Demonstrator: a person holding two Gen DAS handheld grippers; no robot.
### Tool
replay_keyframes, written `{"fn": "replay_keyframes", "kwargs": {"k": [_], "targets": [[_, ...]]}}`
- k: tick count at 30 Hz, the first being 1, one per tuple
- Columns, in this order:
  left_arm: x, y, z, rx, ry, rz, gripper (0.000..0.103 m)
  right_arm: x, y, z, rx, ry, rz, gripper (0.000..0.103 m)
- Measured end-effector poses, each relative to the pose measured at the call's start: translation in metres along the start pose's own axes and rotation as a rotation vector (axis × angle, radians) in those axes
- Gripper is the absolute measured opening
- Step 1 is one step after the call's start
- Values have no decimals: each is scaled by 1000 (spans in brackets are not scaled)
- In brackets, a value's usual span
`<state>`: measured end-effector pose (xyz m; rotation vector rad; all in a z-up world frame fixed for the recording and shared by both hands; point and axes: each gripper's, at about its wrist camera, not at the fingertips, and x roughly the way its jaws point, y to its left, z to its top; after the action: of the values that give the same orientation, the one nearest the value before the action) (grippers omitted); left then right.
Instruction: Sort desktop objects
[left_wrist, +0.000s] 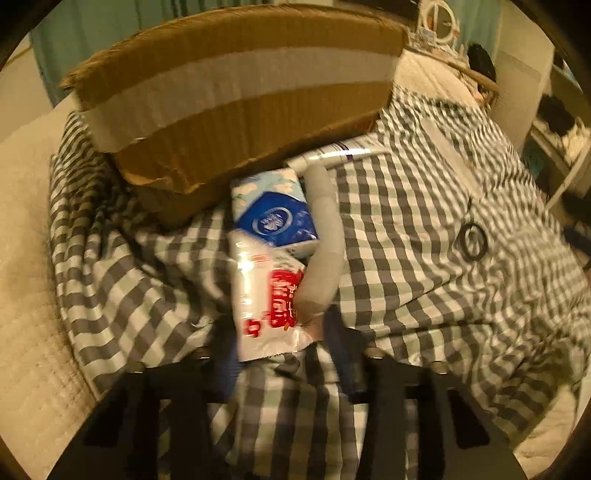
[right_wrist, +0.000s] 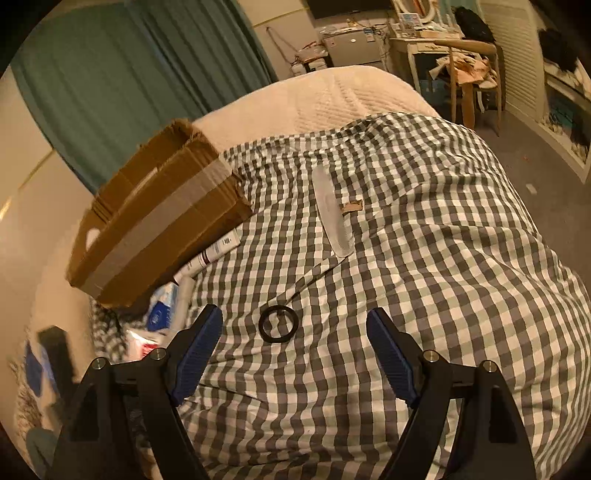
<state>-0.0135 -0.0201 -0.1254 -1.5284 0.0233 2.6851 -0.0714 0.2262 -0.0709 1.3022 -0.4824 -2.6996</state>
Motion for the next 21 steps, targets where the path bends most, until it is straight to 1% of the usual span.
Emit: {"fn": "replay_keyframes", "kwargs": {"k": [2, 3, 5, 6, 9, 11, 16, 17, 19, 20, 21], "targets": [[-14, 11, 3, -64, -40, -41, 29, 9, 6, 0, -40, 12, -14, 80], [-17, 15, 4, -80, -47, -51, 23, 16, 10, 0, -60, 25, -14, 80], [-21, 23, 6, -122, -63, -68, 19, 29, 17, -2, -96, 51, -11, 80], [-23, 28, 7, -148, -72, -86, 19, 35, 20, -3, -113, 62, -14, 80], [-26, 34, 9, -179, -82, -123, 19, 53, 30, -9, -187, 95, -48, 80], [-27, 34, 9, -178, -88, -124, 19, 62, 34, -12, -220, 111, -54, 80], [-30, 34, 12, -197, -119, -140, 19, 85, 35, -14, -233, 142, -47, 79], [-32, 34, 13, -202, -130, -143, 19, 90, 35, -16, -241, 148, -57, 77], [-39, 34, 13, -200, -143, -145, 19, 95, 35, -18, -249, 163, -62, 53], [-41, 34, 14, -198, -154, -149, 19, 97, 36, -20, -263, 170, -83, 49], [-44, 33, 15, -194, -168, -160, 18, 98, 35, -20, -276, 174, -103, 40]]}}
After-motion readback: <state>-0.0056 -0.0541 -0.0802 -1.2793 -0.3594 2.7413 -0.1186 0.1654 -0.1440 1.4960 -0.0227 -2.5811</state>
